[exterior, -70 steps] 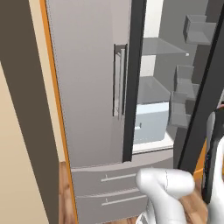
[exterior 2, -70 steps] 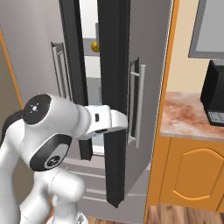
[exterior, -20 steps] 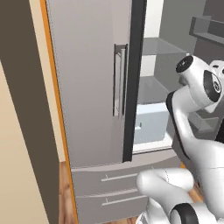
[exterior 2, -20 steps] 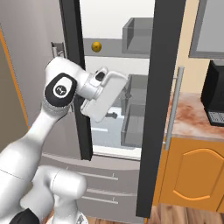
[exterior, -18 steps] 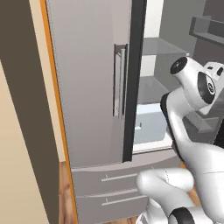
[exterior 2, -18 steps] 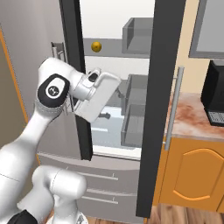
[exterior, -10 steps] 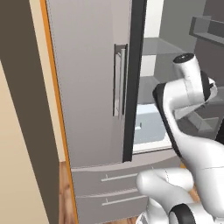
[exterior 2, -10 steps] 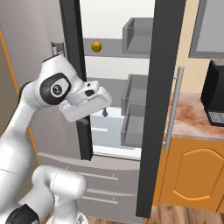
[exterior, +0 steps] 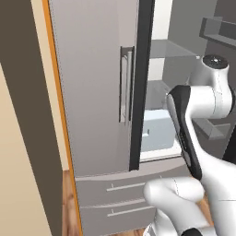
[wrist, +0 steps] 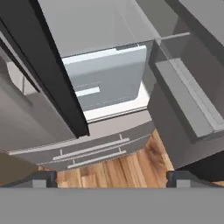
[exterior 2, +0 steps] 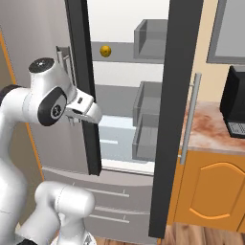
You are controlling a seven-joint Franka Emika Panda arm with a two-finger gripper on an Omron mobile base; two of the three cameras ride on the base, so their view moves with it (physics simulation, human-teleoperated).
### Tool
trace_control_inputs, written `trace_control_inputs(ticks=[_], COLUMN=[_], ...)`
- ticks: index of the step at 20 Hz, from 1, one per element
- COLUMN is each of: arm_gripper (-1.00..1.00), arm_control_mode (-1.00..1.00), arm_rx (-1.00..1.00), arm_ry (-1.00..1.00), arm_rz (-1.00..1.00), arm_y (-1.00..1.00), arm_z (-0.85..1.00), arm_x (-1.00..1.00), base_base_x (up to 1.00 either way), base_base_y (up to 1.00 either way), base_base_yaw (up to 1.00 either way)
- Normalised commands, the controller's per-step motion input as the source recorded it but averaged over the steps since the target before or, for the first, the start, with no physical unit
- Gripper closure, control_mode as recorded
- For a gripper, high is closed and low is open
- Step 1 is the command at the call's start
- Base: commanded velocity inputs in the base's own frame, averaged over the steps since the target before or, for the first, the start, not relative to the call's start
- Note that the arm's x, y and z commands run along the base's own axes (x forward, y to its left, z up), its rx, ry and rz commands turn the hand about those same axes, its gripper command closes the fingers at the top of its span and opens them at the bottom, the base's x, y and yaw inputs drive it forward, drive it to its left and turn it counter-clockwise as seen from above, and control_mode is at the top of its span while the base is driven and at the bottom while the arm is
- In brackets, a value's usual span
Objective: Retrieve a lemon from the fridge and place it on the cutting board with the fish.
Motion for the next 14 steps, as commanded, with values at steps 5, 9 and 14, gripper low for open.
trace_control_inputs(ticks=[5, 9, 14], arm_gripper=[-1.0, -1.0, -1.0], arm_control_mode=[-1.0, -1.0, -1.0], arm_rx=[-0.04, -0.01, -0.02], arm_ry=[-0.2, -0.02, 0.0], arm_rz=[0.01, 0.08, 0.11], arm_y=[0.37, 0.19, 0.52], arm_z=[0.06, 0.01, 0.53], arm_x=[0.02, 0.21, 0.37], base_base_x=[0.0, 0.0, 0.0], base_base_y=[0.0, 0.0, 0.0], base_base_yaw=[0.0, 0.0, 0.0])
